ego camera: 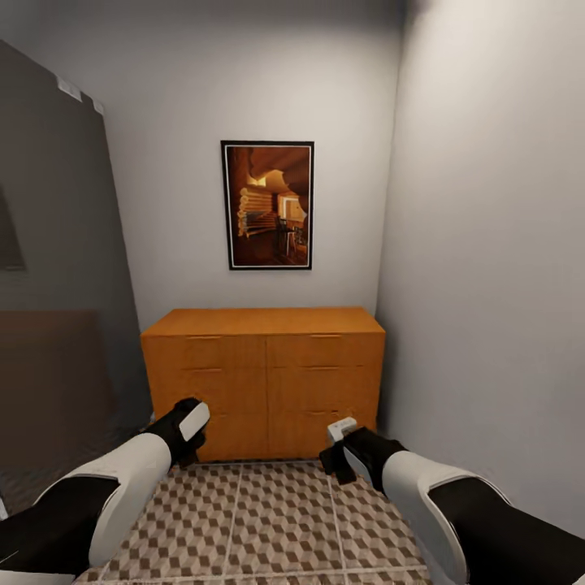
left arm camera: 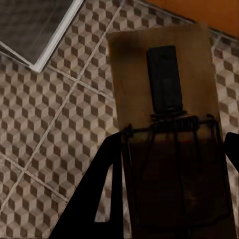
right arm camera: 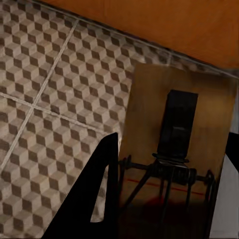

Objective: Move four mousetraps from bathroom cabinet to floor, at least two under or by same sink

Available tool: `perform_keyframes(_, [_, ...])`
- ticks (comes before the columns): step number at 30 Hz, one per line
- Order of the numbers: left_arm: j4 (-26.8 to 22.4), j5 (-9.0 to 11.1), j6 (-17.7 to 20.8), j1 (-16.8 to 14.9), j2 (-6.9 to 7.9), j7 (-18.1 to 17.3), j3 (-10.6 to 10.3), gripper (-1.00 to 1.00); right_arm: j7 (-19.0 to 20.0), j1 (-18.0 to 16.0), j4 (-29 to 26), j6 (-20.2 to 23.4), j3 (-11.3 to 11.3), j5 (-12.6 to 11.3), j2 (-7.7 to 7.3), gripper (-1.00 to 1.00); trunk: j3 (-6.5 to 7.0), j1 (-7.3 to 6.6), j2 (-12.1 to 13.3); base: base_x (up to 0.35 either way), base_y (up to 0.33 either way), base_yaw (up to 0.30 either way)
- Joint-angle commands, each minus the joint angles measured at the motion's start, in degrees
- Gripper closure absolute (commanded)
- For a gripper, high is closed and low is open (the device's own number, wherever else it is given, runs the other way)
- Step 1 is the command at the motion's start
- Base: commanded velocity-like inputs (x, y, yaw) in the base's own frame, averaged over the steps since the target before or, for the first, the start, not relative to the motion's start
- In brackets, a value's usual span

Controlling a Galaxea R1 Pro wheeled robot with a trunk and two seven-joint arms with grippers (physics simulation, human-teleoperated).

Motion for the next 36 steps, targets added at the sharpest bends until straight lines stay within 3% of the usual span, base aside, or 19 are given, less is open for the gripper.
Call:
perform_keyframes(1, [1.1, -1.8, -1.9, 1.2, 0.03, -2.3, -0.6, 1.00, 0.3, 1.6, 0.1, -0.7, 0.3, 0.5, 0.01, 1.00, -0.04, -0.04, -0.1, -0.348, 0.000, 0.000])
perform_keyframes(3, [3.5, -4.1, -5.6, 2.6, 0.08, -6.5, -0.6, 1.00, 0.0, 3.5, 0.2, -1.4, 0.3, 0.5, 0.01, 1.00, -0.04, -0.04, -0.1, -0.348, 0.000, 0.000])
perform_keyframes(4, [6.3, -5.5, -9.2, 3.5, 0.13, -10.6, -0.6, 1.00, -0.3, 4.9, 0.2, -1.8, 0.3, 0.5, -0.01, 1.00, -0.04, -0.04, -0.1, -0.348, 0.000, 0.000])
perform_keyframes(8, [9.3, -6.7, -15.6, 6.0, 0.18, -17.3, -0.6, 1.00, -0.7, 6.4, 0.4, -2.1, 0.2, 0.4, -0.03, 1.00, -0.04, -0.04, -0.1, -0.348, 0.000, 0.000])
perform_keyframes(12, [9.9, -7.1, -17.8, 9.5, 0.18, -19.0, -0.6, 1.00, -1.0, 7.8, 0.5, -2.2, 0.2, 0.4, 0.01, 1.00, -0.04, -0.04, -0.1, -0.348, 0.000, 0.000])
perform_keyframes(20, [10.1, -7.2, -18.4, 15.2, -0.01, -19.8, -0.6, 1.00, -2.6, 13.1, 0.6, -2.0, 0.3, 0.6, 0.01, 1.00, -0.04, -0.04, -0.1, -0.348, 0.000, 0.000])
perform_keyframes(24, [10.1, -6.8, -21.3, 18.7, -0.20, -20.0, -0.6, 1.00, -2.3, 15.4, 0.8, 0.4, 0.3, 0.6, 0.01, 1.00, -0.04, -0.04, -0.1, -0.188, 0.000, 0.013])
perform_keyframes(36, [10.1, -5.5, -22.9, 21.9, -0.82, -20.4, -0.3, 1.00, -2.5, 16.7, 0.8, 1.3, 0.3, 0.8, 0.01, 1.00, 0.22, -0.04, -0.1, -0.012, 0.000, 0.247])
